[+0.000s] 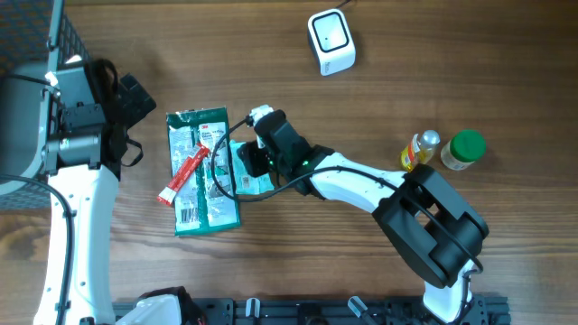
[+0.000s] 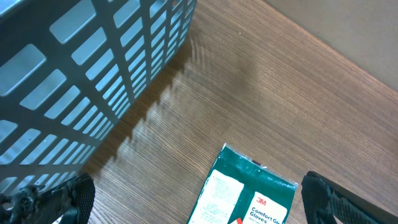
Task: Scan the item barcode
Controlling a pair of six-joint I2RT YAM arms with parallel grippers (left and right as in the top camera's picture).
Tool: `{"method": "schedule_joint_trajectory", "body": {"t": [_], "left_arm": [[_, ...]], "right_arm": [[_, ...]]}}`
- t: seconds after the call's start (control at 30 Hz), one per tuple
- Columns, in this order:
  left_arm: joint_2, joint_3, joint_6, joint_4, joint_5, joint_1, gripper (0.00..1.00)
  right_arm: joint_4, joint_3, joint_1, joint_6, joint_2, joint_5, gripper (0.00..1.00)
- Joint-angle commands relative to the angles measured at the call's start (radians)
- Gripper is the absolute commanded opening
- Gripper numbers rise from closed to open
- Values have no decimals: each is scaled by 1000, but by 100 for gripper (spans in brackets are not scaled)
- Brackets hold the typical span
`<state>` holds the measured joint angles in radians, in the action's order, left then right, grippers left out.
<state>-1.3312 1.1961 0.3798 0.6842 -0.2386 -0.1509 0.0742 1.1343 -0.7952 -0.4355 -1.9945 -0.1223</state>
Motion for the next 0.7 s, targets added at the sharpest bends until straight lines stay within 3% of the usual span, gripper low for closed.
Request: {"method": "schedule_joint_trajectory", "body": {"t": [0.0, 0.33, 0.67], "left_arm": [[1, 3, -9, -3, -5, -4, 100], [1, 3, -9, -3, -5, -4, 100], [1, 3, -9, -3, -5, -4, 100]], "right_arm": [[-70, 3, 2, 17, -8, 79, 46], [-311, 3, 2, 5, 77, 153, 44], [-657, 5, 2, -243, 227, 156, 38]]}}
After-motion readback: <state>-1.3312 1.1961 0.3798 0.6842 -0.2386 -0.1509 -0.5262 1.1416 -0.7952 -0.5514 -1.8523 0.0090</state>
